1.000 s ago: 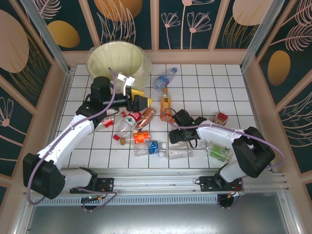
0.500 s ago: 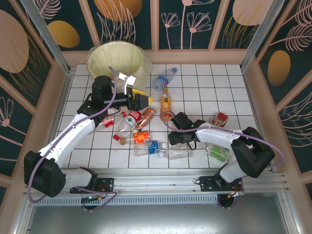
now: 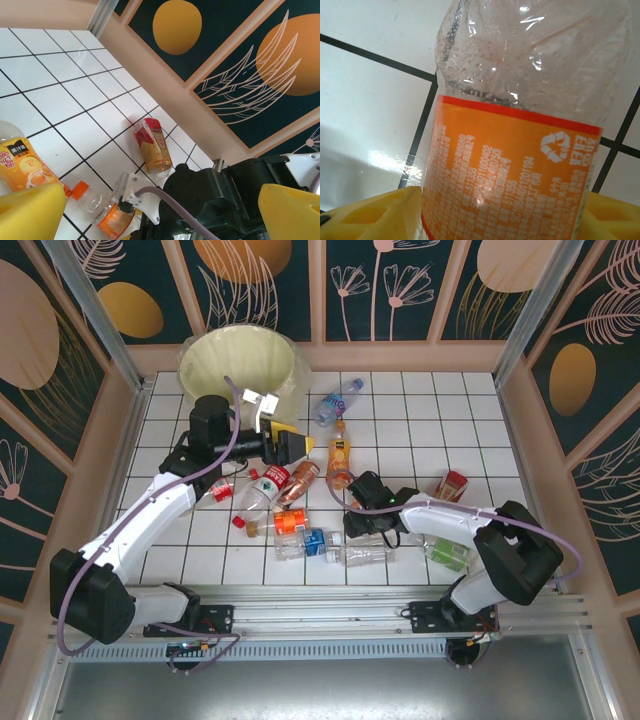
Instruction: Put the plastic bottles in the bin
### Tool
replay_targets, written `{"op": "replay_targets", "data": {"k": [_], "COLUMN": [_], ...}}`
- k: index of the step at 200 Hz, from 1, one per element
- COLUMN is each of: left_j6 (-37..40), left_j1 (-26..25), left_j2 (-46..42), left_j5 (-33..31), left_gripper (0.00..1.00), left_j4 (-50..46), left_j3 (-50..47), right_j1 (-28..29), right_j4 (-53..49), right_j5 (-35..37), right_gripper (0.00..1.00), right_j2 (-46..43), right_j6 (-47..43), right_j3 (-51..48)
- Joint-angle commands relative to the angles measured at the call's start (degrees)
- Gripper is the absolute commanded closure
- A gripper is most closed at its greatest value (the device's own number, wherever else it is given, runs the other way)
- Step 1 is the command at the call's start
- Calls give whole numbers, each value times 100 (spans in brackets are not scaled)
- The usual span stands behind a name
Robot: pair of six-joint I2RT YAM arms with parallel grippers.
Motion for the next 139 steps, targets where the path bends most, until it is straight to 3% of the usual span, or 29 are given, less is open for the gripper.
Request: {"op": "replay_targets", "data": {"k": [1, 81, 125, 139], "left_j6": [-77, -855, -1063, -1238], "left_j1": [-32, -89, -242, -259], "left_j2": [80, 86, 195, 187], "left_j5": [-29, 109, -37, -36], "left_gripper": [1, 1, 1, 1], "left_j4": [272, 1392, 1710, 1990], "left_j3": [66, -225, -154, -209], "right_j1": [71, 56, -66, -147], "right_j4": [36, -28, 317, 539], "right_j5": [179, 203, -326, -790], "right_gripper": [36, 37, 37, 37], "right_j2": [-243, -920, -1606, -1873], "right_j6": [-130, -103, -225, -227], "right_j3": [76, 328, 670, 692]}}
